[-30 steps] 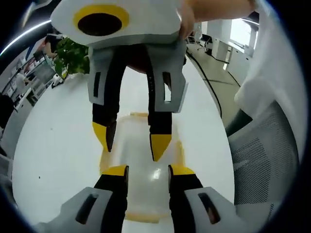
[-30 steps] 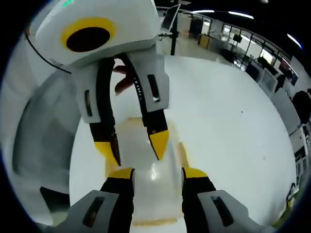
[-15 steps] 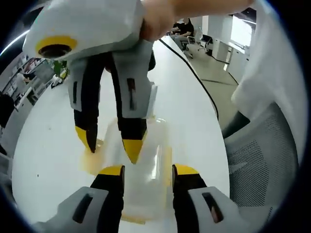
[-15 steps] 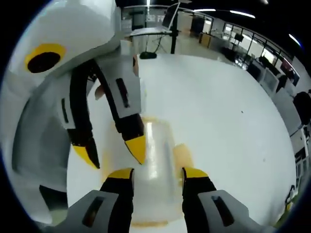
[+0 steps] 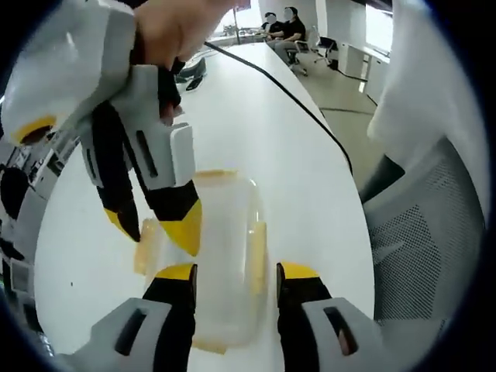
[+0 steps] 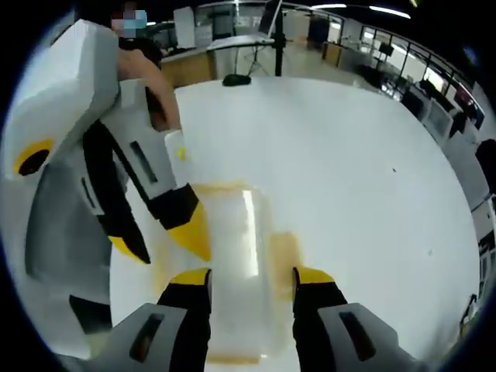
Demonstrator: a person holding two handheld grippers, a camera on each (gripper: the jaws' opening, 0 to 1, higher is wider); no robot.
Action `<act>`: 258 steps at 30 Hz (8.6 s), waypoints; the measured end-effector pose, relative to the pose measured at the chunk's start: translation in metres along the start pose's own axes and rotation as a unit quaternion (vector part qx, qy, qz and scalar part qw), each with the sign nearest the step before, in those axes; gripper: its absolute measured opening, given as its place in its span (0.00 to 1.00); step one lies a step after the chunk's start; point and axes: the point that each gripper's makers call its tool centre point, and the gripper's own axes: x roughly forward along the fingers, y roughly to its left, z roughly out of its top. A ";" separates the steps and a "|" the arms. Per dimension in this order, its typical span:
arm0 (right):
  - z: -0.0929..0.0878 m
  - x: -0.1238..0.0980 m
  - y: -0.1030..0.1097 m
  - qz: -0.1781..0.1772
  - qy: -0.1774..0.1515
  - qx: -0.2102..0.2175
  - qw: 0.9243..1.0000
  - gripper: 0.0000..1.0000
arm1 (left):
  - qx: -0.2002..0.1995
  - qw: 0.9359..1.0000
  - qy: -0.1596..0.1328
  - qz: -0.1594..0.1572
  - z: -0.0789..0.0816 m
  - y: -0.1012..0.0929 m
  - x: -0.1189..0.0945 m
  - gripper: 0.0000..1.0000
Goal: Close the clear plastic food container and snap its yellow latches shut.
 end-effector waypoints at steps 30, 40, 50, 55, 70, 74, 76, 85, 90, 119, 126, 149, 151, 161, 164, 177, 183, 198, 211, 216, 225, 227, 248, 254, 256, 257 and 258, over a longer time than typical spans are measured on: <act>-0.003 0.011 0.005 0.122 0.107 0.012 0.987 0.30 | 0.024 0.994 0.037 0.100 -0.002 0.013 0.009 0.32; -0.003 0.012 0.002 0.118 0.145 0.004 0.982 0.29 | 0.015 0.994 0.041 0.096 -0.003 0.009 0.009 0.32; -0.009 0.014 0.003 0.129 0.143 0.008 0.981 0.29 | 0.013 0.995 0.033 0.095 -0.002 0.009 0.011 0.32; -0.004 0.016 0.002 0.119 0.133 0.023 0.984 0.32 | 0.015 0.995 0.032 0.097 -0.002 0.008 0.010 0.33; 0.002 0.007 0.004 0.070 0.083 -0.002 0.994 0.35 | 0.021 0.996 0.035 0.084 0.001 0.008 0.007 0.36; -0.003 0.004 0.007 0.064 0.086 -0.006 0.994 0.41 | -0.009 0.997 0.020 0.068 0.005 0.004 0.003 0.37; -0.004 0.001 0.003 0.050 0.086 -0.022 0.995 0.41 | -0.002 0.998 0.018 0.063 0.005 0.003 0.001 0.39; -0.005 -0.010 0.007 0.036 0.073 -0.032 0.996 0.44 | -0.016 0.999 0.021 0.047 -0.002 0.003 -0.009 0.45; -0.006 -0.016 0.009 0.026 0.071 -0.041 0.996 0.49 | -0.027 0.998 0.023 0.046 -0.007 0.006 -0.013 0.45; -0.025 -0.027 0.026 -0.025 0.050 -0.046 0.997 0.74 | -0.026 0.998 0.052 0.035 -0.039 0.030 -0.016 0.71; -0.034 -0.023 0.031 -0.033 0.051 -0.042 0.997 0.78 | -0.023 0.998 0.060 0.023 -0.044 0.033 -0.007 0.78; -0.067 0.001 0.029 -0.057 0.079 -0.060 0.993 0.80 | 0.013 0.995 0.096 0.010 -0.055 0.036 0.020 0.83; -0.067 0.001 0.029 -0.056 0.082 -0.064 0.993 0.80 | 0.011 0.995 0.096 0.008 -0.056 0.036 0.020 0.83; -0.066 0.002 0.033 -0.050 0.085 -0.058 0.993 0.79 | -0.004 0.996 0.093 0.007 -0.056 0.033 0.019 0.82; -0.065 0.003 0.035 -0.051 0.084 -0.056 0.994 0.79 | -0.003 0.996 0.093 0.006 -0.057 0.031 0.018 0.82; -0.053 0.013 0.050 -0.051 0.085 -0.048 0.994 0.78 | -0.001 0.996 0.092 0.012 -0.071 0.021 0.009 0.83; -0.045 0.019 0.057 -0.048 0.090 -0.055 0.993 0.78 | -0.009 0.996 0.092 0.006 -0.078 0.015 0.002 0.82; -0.013 0.040 0.074 -0.043 0.088 -0.061 0.993 0.78 | -0.016 0.996 0.092 0.008 -0.111 0.002 -0.021 0.82; 0.014 0.058 0.086 -0.043 0.094 -0.065 0.993 0.78 | -0.022 0.996 0.084 0.010 -0.140 -0.007 -0.042 0.82; 0.023 0.064 0.090 -0.043 0.095 -0.065 0.992 0.78 | -0.022 0.996 0.084 0.010 -0.149 -0.009 -0.047 0.82; 0.035 0.071 0.095 -0.044 0.104 -0.065 0.991 0.78 | -0.024 0.997 0.078 0.011 -0.160 -0.012 -0.056 0.82; 0.037 0.073 0.096 -0.045 0.106 -0.066 0.991 0.78 | -0.025 0.997 0.076 0.012 -0.163 -0.013 -0.058 0.82; 0.049 0.081 0.096 -0.048 0.110 -0.062 0.991 0.79 | -0.021 0.997 0.076 0.011 -0.176 -0.009 -0.064 0.82; 0.050 0.082 0.088 -0.049 0.112 -0.062 0.991 0.79 | -0.018 0.997 0.080 0.010 -0.177 -0.001 -0.063 0.82; 0.051 0.081 0.085 -0.050 0.111 -0.061 0.991 0.79 | -0.018 0.997 0.081 0.010 -0.177 0.001 -0.062 0.82; 0.051 0.081 0.084 -0.050 0.110 -0.060 0.991 0.79 | -0.017 0.996 0.081 0.010 -0.177 0.003 -0.062 0.82; 0.051 0.080 0.082 -0.050 0.108 -0.059 0.991 0.79 | -0.016 0.996 0.082 0.009 -0.177 0.004 -0.062 0.82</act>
